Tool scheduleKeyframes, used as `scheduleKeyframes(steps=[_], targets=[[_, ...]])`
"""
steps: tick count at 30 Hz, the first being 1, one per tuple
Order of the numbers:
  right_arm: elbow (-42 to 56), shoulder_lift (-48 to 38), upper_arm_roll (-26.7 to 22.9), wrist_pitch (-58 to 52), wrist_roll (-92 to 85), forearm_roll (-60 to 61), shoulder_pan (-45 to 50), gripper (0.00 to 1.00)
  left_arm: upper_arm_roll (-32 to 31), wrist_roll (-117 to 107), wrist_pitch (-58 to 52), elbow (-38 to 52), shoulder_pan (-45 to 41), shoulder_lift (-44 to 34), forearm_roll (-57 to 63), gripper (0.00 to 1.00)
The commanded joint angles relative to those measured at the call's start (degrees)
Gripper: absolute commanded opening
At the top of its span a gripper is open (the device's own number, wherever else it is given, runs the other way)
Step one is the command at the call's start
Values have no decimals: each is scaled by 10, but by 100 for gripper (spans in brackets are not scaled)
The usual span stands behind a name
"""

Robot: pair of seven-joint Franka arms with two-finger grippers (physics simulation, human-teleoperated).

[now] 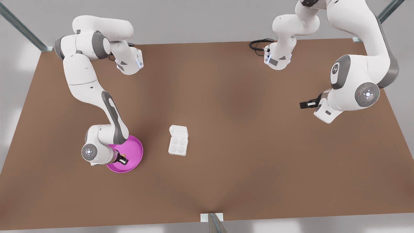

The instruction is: Pack egg into the box and close the box lid

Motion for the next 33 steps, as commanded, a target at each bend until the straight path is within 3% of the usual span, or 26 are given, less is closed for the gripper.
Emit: scheduleKeyframes(steps=[1, 7, 11, 20, 22, 25, 27, 31, 33], targets=[[3, -1, 0, -15, 0, -2, 0, 52, 0, -3, -1, 0, 0, -1, 0, 100], [35, -1, 3, -63, -1, 17, 1, 51, 0, -3, -1, 0, 0, 0, 0, 100], [70, -4, 30, -99, 1, 74, 0, 51, -1, -4, -1, 0, 0, -1, 0, 100], [92, 1, 74, -116, 25, 590, 1, 51, -46, -23, -3, -6, -1, 13, 4, 100], [92, 20, 97, -117, 52, 672, 1, 51, -67, -44, 2, -4, -40, 36, 12, 100], [94, 45, 118, -117, 89, 685, 1, 51, -67, -93, 23, -3, -96, 67, 6, 100], [88, 53, 127, -127, 104, 719, 1, 51, -72, -212, 101, -5, -115, 83, -56, 100], [86, 62, 129, -180, 147, 731, -1, 51, -131, -224, 127, -10, -120, 97, -82, 100], [77, 66, 129, -185, 149, 730, -2, 51, -144, -270, 190, -21, -136, 99, -106, 100]])
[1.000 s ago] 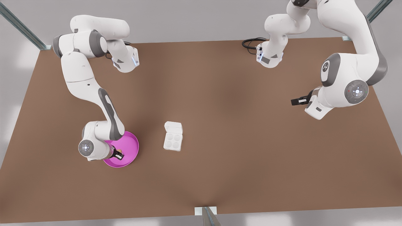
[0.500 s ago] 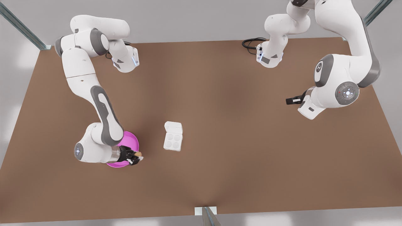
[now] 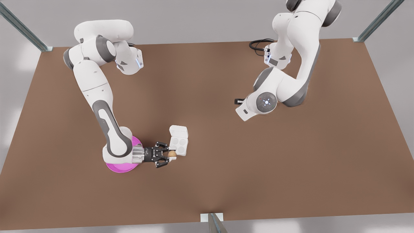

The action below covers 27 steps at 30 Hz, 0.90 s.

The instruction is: Pack egg into the box and close the box lid

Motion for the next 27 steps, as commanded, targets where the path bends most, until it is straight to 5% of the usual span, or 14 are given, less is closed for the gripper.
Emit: scheduleKeyframes(steps=[1, 12, 16, 24, 26, 27], targets=[[-3, 6, 0, -38, 94, 10, -1, 51, -8, -174, 101, -3, -13, 9, -31, 100], [-37, 14, -7, -99, 95, -27, -4, 51, -28, -264, 182, 4, -127, 60, 34, 97], [-43, 16, -9, -100, 93, -42, -12, 51, -18, -67, 15, 29, 15, 44, 40, 100], [-36, 24, -11, -99, 86, -45, -11, 51, -18, -53, -4, 32, 20, 45, 55, 100], [-36, 24, -11, -99, 86, -45, -11, 68, -18, -53, -4, 32, 20, 45, 55, 100], [-36, 24, -11, -99, 87, -45, -11, 99, -18, -53, -4, 32, 20, 45, 55, 100]])
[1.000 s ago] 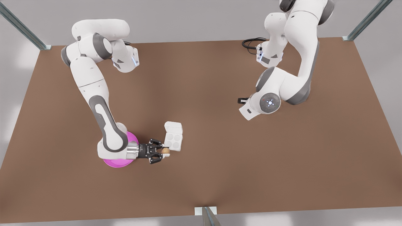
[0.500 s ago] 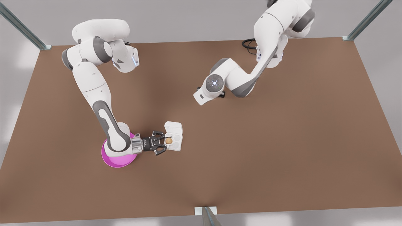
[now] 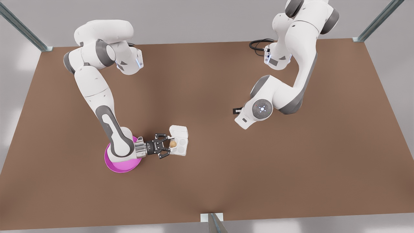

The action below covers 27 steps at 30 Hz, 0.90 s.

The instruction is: Pack egg into the box and close the box lid

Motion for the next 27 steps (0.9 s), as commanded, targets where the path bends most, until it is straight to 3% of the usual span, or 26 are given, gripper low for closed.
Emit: scheduleKeyframes(steps=[1, 8, 12, 14, 15, 17, 18, 20, 22, 23, 27], targets=[[0, 0, 1, -3, 16, -1, 0, 100, 0, 34, -16, 0, 1, -1, 1, 100], [1, -2, 1, -3, 16, -1, -2, 100, 1, 35, -17, 2, 3, -1, 1, 100], [38, -41, 0, -10, 19, -83, -59, 100, -13, 28, 3, 2, -10, -1, -2, 98], [125, -49, -24, -10, 32, -213, -83, 100, -27, -117, 59, 1, -94, 11, -3, 41], [156, -49, -29, -21, 12, -371, -91, 100, -27, -128, 60, 1, -120, 25, -2, 24], [182, -56, -27, -19, -209, -741, -105, 100, -26, -196, 119, 13, -174, 73, 1, 21], [202, -72, -28, -18, -412, -824, -105, 100, -23, -230, 127, 67, -197, 113, 4, 21], [201, -109, -29, -14, -493, -852, -111, 100, -23, -233, 128, 132, -208, 161, 4, 21], [89, -251, -26, 25, -521, -847, -127, 100, 36, -236, 161, 172, -271, 195, 2, 21], [56, -309, -26, 24, -518, -816, -127, 100, 37, -236, 168, 212, -277, 228, 2, 21], [17, -378, -25, 25, -515, -775, -127, 100, 55, -226, 209, 272, -285, 280, 3, 21]])
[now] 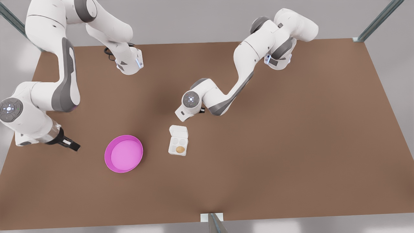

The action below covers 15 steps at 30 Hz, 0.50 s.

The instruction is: Pack egg into the box and close the box lid

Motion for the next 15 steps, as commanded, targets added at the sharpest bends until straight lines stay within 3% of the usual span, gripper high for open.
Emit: scheduleKeyframes(steps=[1, 6, 15], targets=[[-11, -24, -1, 13, -290, 8, 0, 100, 3, -111, 59, 8, -2, 8, 0, 21], [-51, -56, -2, 14, -294, 33, 0, 100, -3, 29, 63, 30, -8, 53, -5, 21], [-51, -53, -2, 14, -294, 33, 1, 100, -10, 73, 112, 67, -16, 87, -10, 21]])
